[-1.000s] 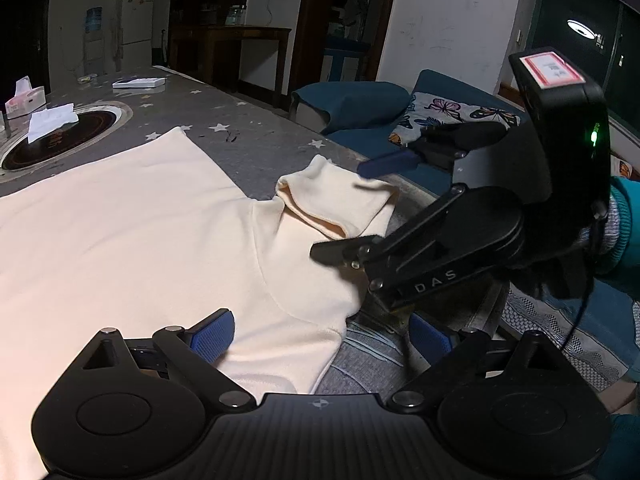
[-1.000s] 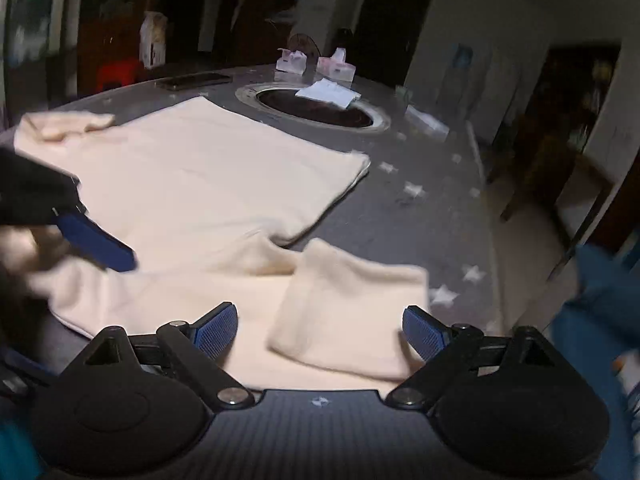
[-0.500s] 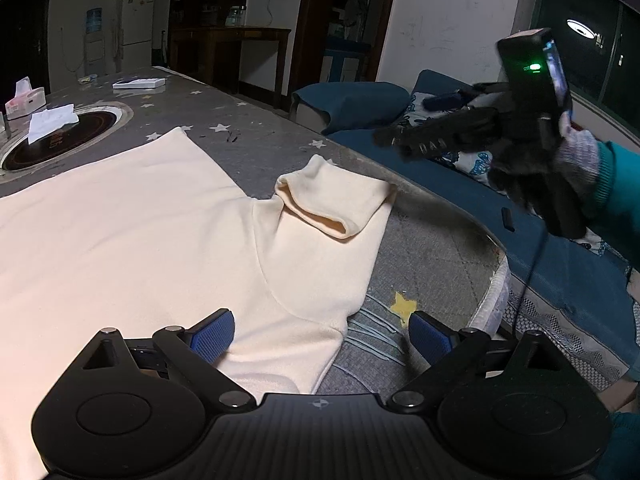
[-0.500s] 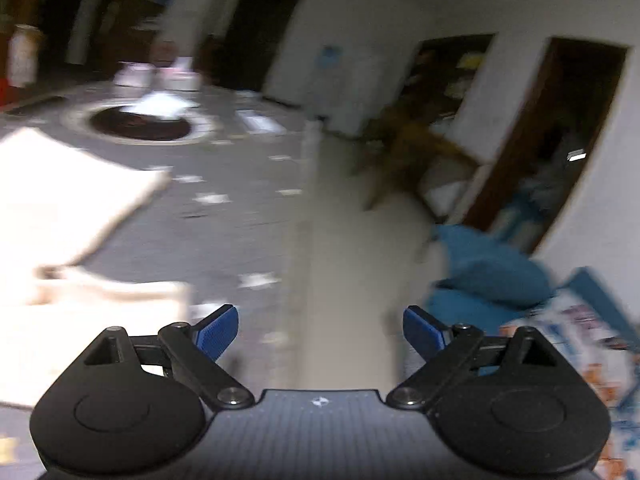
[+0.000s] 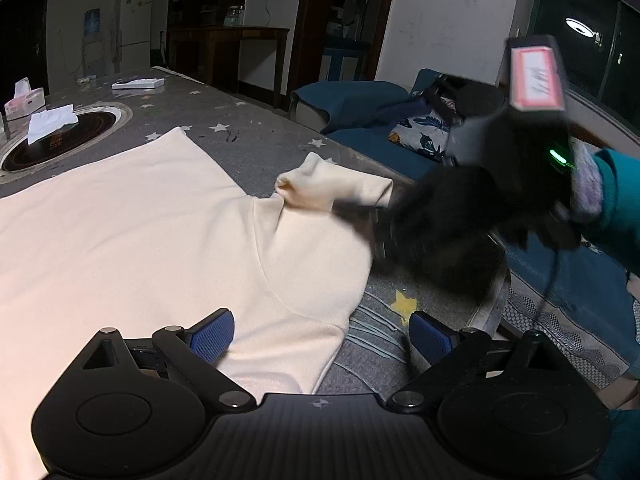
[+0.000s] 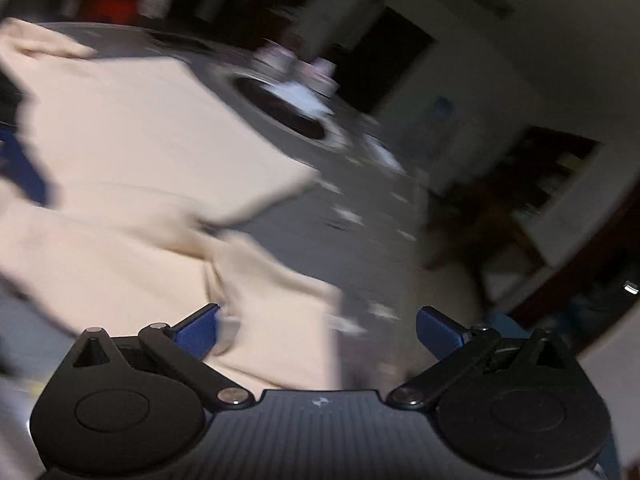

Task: Fold clothes

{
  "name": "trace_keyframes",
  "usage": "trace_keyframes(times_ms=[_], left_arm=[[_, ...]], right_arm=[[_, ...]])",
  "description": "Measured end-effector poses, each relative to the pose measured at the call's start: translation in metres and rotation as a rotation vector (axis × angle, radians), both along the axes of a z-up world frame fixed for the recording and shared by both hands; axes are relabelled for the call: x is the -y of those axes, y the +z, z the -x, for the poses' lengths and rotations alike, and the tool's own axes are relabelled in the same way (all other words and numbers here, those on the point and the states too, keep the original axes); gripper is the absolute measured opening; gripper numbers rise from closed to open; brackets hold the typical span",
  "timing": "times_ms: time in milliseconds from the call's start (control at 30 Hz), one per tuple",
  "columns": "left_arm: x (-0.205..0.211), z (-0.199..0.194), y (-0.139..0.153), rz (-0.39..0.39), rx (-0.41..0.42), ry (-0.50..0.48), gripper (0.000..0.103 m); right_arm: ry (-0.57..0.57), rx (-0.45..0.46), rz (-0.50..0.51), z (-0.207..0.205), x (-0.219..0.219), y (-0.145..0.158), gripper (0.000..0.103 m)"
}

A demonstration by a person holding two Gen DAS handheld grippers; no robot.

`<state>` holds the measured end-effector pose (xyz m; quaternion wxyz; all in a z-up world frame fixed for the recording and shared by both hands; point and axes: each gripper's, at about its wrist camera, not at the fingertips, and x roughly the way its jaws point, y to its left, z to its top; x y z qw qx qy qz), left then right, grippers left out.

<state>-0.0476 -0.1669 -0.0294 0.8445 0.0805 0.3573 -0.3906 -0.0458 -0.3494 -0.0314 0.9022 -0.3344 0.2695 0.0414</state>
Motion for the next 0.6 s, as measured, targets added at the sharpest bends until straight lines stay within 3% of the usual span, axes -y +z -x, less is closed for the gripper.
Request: trace_keyframes(times_ms=[200, 300, 400, 600], left_arm=[[-0.001, 0.001, 0.0, 0.002, 0.001, 0.0, 0.096], [-0.001, 0.001, 0.0, 0.004, 0.0, 0.001, 0.096], [-0.001, 0.001, 0.0, 0.0, 0.002, 0.0, 0.096], [-0.01, -0.003, 0.008, 0.009, 0.003, 0.034, 0.094]], right_arm=[[-0.326, 0.112, 0.087, -0.033, 0.062, 0.003, 0.103], [-0.301, 0.091, -0.087, -0.018, 0.07, 0.023, 0.103], [-0.151, 0.033, -0.216, 0.001, 0.056, 0.033, 0.103], [0.134, -0.07, -0.1, 0.033, 0.006, 0.011, 0.103]])
